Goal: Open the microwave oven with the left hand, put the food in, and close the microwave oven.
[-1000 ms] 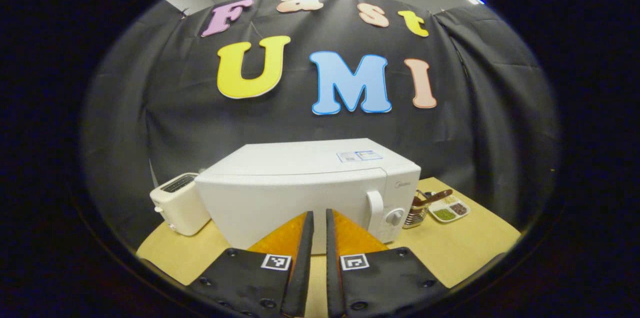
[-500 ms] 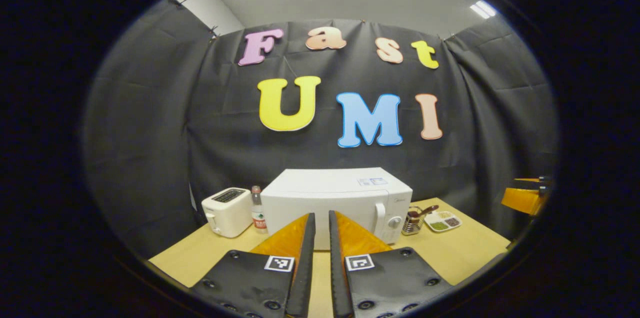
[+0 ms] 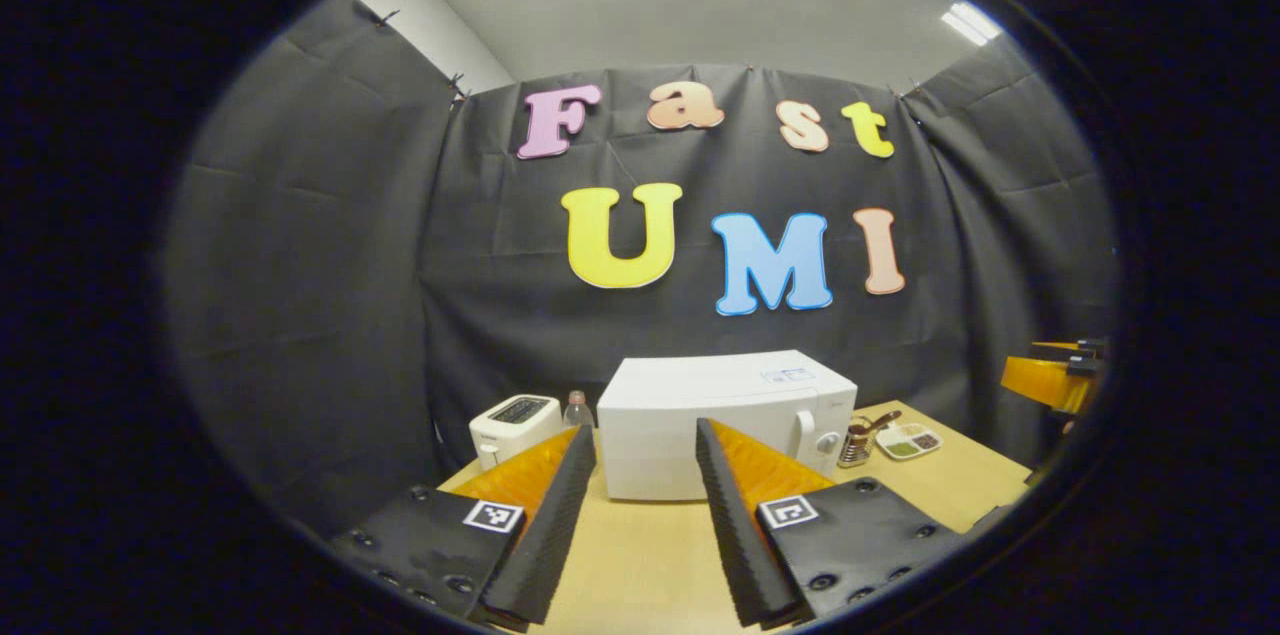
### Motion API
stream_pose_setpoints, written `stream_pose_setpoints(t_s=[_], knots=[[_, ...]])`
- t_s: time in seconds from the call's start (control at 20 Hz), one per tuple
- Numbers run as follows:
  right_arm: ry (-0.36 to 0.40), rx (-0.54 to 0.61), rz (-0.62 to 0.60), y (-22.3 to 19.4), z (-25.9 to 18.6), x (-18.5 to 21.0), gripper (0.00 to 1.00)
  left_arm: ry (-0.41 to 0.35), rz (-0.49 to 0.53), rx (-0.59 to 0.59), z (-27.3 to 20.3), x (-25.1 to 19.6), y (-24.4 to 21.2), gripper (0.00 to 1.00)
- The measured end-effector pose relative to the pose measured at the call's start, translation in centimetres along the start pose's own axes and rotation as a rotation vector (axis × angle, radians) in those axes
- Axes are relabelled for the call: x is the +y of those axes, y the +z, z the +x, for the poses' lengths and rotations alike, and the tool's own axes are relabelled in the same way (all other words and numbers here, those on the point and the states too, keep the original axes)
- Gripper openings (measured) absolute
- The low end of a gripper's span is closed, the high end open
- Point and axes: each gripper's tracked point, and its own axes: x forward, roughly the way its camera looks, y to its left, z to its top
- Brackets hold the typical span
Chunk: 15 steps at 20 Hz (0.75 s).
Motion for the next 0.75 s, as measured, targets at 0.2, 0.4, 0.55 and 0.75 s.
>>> stream_pose_setpoints(t_s=[0.2, 0.4, 0.55, 0.75], knots=[[-0.003, 0.007, -0.005, 0.1, -0.3, 1.2, 0.98, -0.024, 0.001, -0.032, -0.1, 0.2, 0.9, 0.96], [-0.021, -0.014, -0.011, 0.8, -0.6, 1.4, 0.98, -0.012, 0.062, -0.078, -0.6, 0.6, 2.3, 0.96], [-0.027, -0.016, -0.018, 0.9, -0.9, 1.6, 0.97, -0.022, 0.055, -0.105, -0.8, 0.4, 3.2, 0.97], [-0.043, -0.029, -0.027, 1.3, -1.2, 1.8, 0.97, -0.019, 0.054, -0.118, -1.0, 1.0, 3.5, 0.97]])
